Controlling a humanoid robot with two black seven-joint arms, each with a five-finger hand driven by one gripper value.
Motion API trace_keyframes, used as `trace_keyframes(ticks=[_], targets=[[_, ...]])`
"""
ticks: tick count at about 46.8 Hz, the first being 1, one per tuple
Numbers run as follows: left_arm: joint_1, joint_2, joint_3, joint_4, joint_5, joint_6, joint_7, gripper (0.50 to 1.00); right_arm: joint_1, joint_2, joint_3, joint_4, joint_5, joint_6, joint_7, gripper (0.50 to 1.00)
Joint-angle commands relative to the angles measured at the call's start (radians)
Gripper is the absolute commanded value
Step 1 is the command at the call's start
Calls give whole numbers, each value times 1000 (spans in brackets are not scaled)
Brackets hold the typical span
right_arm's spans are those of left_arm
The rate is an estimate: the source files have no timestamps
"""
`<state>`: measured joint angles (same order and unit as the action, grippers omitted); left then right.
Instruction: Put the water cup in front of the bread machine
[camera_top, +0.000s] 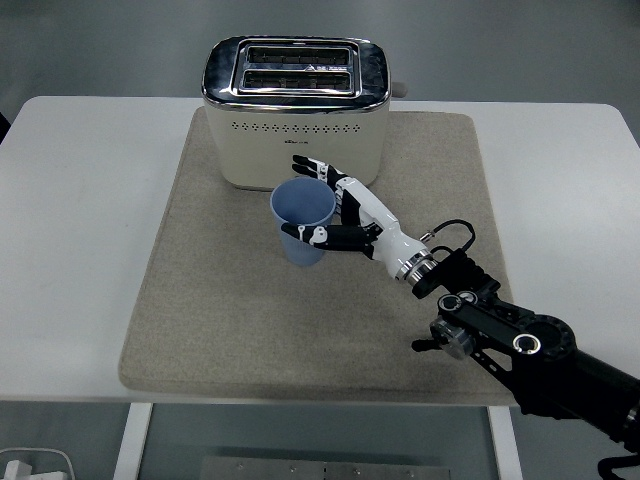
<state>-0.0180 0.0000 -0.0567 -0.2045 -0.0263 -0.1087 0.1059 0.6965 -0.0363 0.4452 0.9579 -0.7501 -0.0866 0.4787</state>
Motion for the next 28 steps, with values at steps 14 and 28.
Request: trace_keyframes(ticks=[14, 28], targets=[[0, 0, 0, -1, 0, 0, 0, 1000, -6, -48, 4, 9, 1, 11, 1, 926], [0, 0, 0, 0, 0, 0, 0, 1000, -11, -65, 17, 16, 1, 15, 1, 926]])
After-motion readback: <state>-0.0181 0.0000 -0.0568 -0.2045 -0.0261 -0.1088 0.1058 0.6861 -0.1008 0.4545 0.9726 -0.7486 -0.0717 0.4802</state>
